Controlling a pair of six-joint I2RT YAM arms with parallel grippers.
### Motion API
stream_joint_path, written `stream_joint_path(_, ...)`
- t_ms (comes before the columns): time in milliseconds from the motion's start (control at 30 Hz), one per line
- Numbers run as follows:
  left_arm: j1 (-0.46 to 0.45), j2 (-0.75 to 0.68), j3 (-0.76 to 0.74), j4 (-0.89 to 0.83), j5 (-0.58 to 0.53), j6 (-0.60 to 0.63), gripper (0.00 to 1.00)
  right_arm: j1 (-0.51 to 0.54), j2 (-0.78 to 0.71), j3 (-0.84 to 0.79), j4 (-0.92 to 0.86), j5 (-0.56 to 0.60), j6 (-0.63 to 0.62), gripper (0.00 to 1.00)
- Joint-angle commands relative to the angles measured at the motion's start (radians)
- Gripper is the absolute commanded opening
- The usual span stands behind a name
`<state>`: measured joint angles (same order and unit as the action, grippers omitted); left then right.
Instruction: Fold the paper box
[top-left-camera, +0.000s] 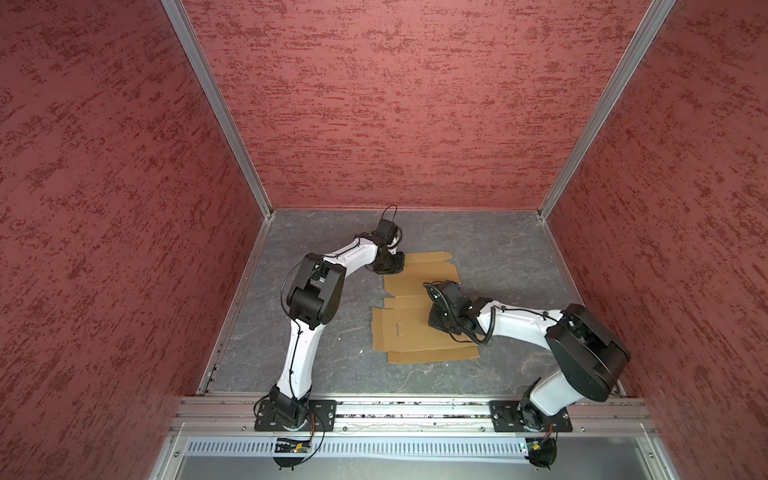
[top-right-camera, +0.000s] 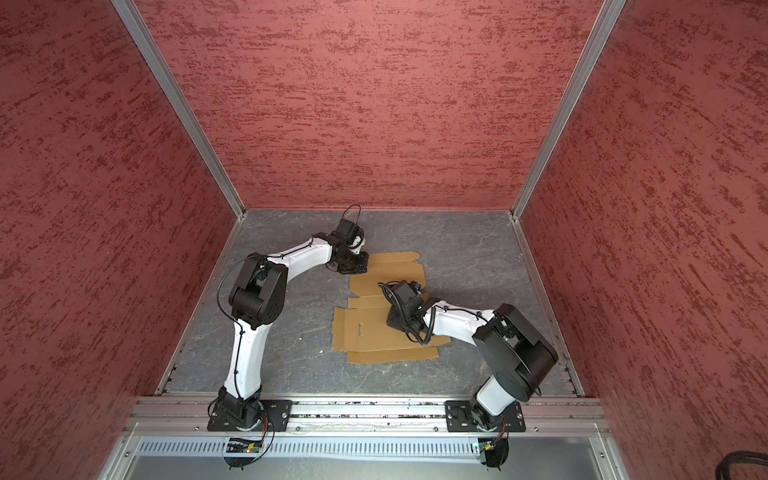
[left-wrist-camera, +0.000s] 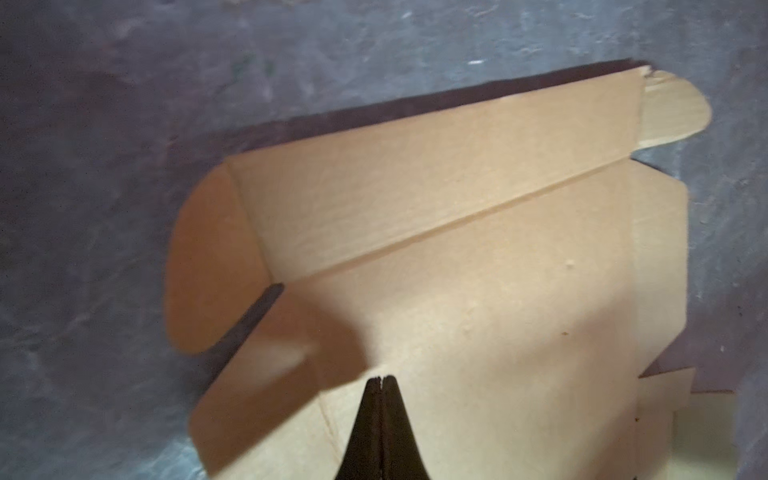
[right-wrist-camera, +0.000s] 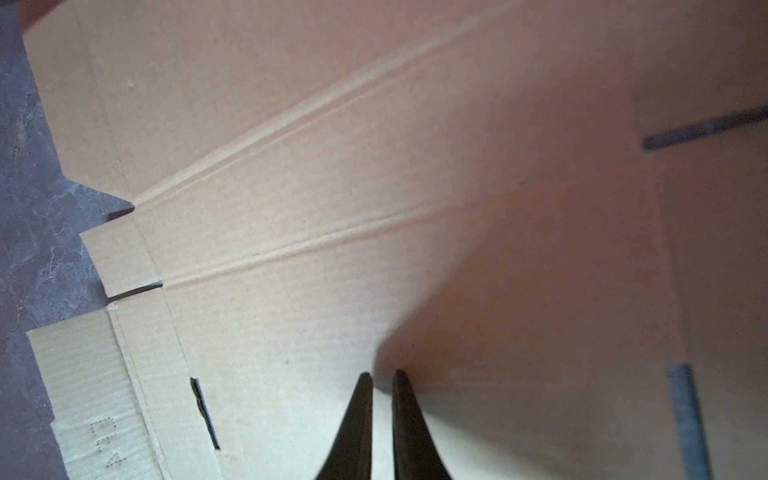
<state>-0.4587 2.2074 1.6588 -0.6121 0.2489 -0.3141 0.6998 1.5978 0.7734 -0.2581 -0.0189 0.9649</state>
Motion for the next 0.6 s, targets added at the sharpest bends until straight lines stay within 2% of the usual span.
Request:
stream_joint_path(0, 0.010, 0.020, -0.034, 0.024, -0.036, -0.025, 0.00, -0.037, 0.056, 0.018, -0.086, 0.041, -0.013, 0.14)
stream_joint_path(267, 0.028, -0.017, -0.132, 0.063, -0.058, -0.068, 0.00, -0.128, 0.122, 0.099, -0.126, 0.049, -0.122, 0.14)
stream_joint_path(567, 0.028, -0.121, -0.302, 0.111, -0.055, -0.162, 0.00, -0.228, 0.297, 0.329, -0.190, 0.060, -0.299, 0.15)
